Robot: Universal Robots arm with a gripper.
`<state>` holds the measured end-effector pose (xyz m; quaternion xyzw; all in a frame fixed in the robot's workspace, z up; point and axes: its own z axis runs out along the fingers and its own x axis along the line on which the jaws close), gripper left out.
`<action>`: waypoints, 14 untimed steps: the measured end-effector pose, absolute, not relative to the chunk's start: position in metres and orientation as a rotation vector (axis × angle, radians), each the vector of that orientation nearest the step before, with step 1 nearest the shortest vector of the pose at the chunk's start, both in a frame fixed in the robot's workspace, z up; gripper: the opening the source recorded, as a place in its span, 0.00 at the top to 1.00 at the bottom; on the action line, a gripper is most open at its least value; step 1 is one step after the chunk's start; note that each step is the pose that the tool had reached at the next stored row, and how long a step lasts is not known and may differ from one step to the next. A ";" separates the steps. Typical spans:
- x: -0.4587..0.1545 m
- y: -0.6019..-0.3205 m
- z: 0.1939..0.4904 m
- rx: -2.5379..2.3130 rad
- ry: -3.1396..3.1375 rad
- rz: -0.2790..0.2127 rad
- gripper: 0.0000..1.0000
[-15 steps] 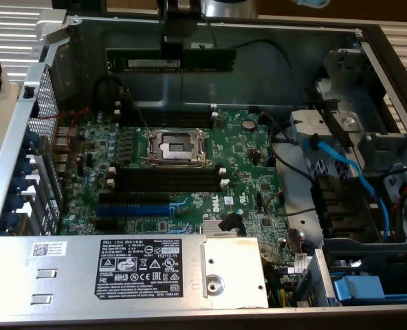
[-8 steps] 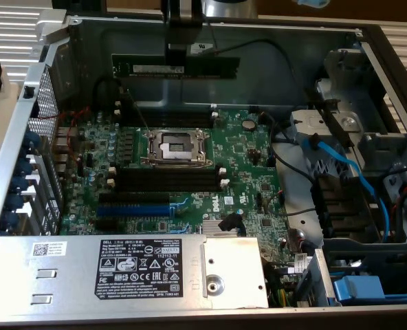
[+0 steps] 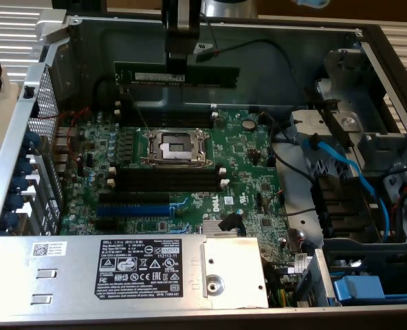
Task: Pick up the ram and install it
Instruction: 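Insert the ram into the slot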
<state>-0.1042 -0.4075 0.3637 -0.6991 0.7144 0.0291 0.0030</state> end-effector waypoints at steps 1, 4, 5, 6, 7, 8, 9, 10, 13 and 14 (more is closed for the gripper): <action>-0.104 -0.404 0.363 -2.194 2.242 0.088 0.88; -0.104 -0.396 0.358 -2.196 2.244 0.083 0.88; -0.104 -0.395 0.357 -2.197 2.245 0.081 0.88; -0.104 -0.394 0.355 -2.198 2.247 0.078 0.88; -0.105 -0.394 0.353 -2.199 2.247 0.076 0.88; -0.105 -0.394 0.352 -2.199 2.248 0.075 0.88; -0.105 -0.394 0.350 -2.200 2.249 0.074 0.88; -0.106 -0.394 0.347 -2.201 2.250 0.071 0.88; -0.107 -0.399 0.341 -2.201 2.250 0.071 0.88; -0.108 -0.401 0.337 -2.200 2.251 0.071 0.88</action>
